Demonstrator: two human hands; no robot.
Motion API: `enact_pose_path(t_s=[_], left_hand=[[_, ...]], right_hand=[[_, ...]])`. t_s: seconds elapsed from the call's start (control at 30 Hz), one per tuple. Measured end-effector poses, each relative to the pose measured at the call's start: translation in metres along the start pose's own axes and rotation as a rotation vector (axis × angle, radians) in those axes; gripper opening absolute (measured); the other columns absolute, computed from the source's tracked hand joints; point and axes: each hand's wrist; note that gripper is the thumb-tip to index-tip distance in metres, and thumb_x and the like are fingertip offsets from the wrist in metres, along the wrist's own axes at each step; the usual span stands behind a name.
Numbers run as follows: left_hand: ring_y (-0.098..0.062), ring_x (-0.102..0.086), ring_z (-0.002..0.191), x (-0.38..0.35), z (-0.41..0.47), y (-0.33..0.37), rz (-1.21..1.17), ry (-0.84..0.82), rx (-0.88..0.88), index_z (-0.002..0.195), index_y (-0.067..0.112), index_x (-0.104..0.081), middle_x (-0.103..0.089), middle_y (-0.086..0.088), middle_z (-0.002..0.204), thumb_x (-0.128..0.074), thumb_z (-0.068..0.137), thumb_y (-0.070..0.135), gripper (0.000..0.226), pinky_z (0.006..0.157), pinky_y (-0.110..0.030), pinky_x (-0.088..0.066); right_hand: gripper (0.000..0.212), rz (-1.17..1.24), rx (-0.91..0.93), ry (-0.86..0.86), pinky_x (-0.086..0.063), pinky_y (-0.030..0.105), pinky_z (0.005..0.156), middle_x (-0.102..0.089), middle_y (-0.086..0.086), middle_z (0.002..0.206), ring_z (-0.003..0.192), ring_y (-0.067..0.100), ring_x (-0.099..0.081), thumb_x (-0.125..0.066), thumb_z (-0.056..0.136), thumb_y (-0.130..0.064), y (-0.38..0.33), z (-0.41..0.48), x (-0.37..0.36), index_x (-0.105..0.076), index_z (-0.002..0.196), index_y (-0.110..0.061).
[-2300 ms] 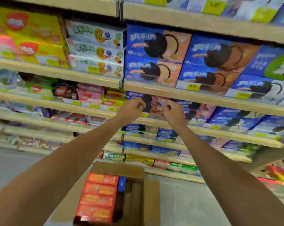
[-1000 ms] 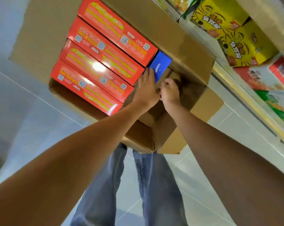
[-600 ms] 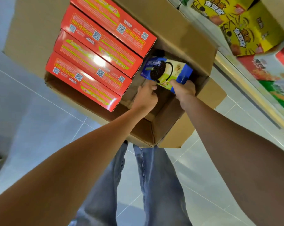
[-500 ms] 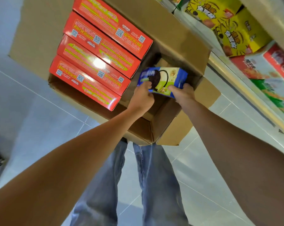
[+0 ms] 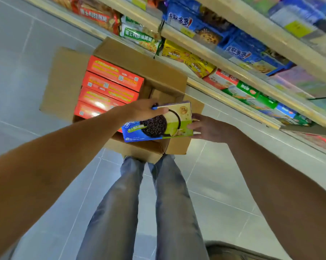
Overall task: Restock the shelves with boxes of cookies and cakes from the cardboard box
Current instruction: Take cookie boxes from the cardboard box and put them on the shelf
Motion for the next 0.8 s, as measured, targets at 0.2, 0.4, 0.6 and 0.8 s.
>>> enact_pose_path(t_s=[0.2, 0.4, 0.6, 0.8], left_hand=[[-0.031, -0.061, 0.094, 0.048, -0.084, 0.079, 0.270, 0.220, -0.167, 0.114, 0.011, -0.054, -0.065, -0.017, 0.098, -0.029, 0.095, 0.058, 0.057, 0.072, -0.036, -0.043], [-0.032, -0.057, 0.071, 0.118, -0.154, 0.170, 0.391, 0.328, -0.314, 0.102, 0.005, -0.060, -0.057, -0.017, 0.071, -0.023, 0.092, 0.062, 0.068, 0.065, -0.040, -0.041], [-0.024, -0.048, 0.065, 0.187, -0.242, 0.272, 0.631, 0.466, -0.451, 0.093, 0.005, -0.055, -0.050, -0.011, 0.067, -0.026, 0.098, 0.052, 0.055, 0.065, -0.032, -0.033], [-0.035, -0.059, 0.088, 0.225, -0.325, 0.365, 0.811, 0.697, -0.609, 0.091, 0.005, -0.057, -0.063, -0.021, 0.090, -0.027, 0.096, 0.056, 0.059, 0.073, -0.037, -0.043]], right_hand=[[0.027, -0.055, 0.142, 0.126, -0.038, 0.037, 0.108, -0.063, 0.002, 0.119, 0.108, 0.021, -0.060, -0.057, 0.092, -0.024, -0.049, -0.112, -0.047, -0.055, 0.119, -0.019], [0.045, -0.089, 0.570, 0.550, -0.043, 0.027, 0.098, -0.059, 0.004, 0.119, 0.113, 0.019, -0.057, -0.055, 0.093, -0.038, -0.108, -0.231, -0.101, -0.055, 0.126, -0.007], [0.078, -0.063, 0.835, 0.729, -0.026, 0.032, 0.110, -0.028, 0.003, 0.154, 0.141, 0.020, -0.029, -0.047, 0.090, -0.058, -0.150, -0.348, -0.129, -0.025, 0.149, -0.011], [0.062, -0.084, 1.120, 0.851, -0.031, 0.019, 0.094, -0.041, 0.004, 0.142, 0.134, 0.015, -0.035, -0.042, 0.099, -0.040, -0.170, -0.473, -0.150, -0.033, 0.143, 0.001]])
Point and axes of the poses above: each hand's wrist, its own z-axis towards the middle knuckle, its own x-axis out of the back of the hand, y = z × x
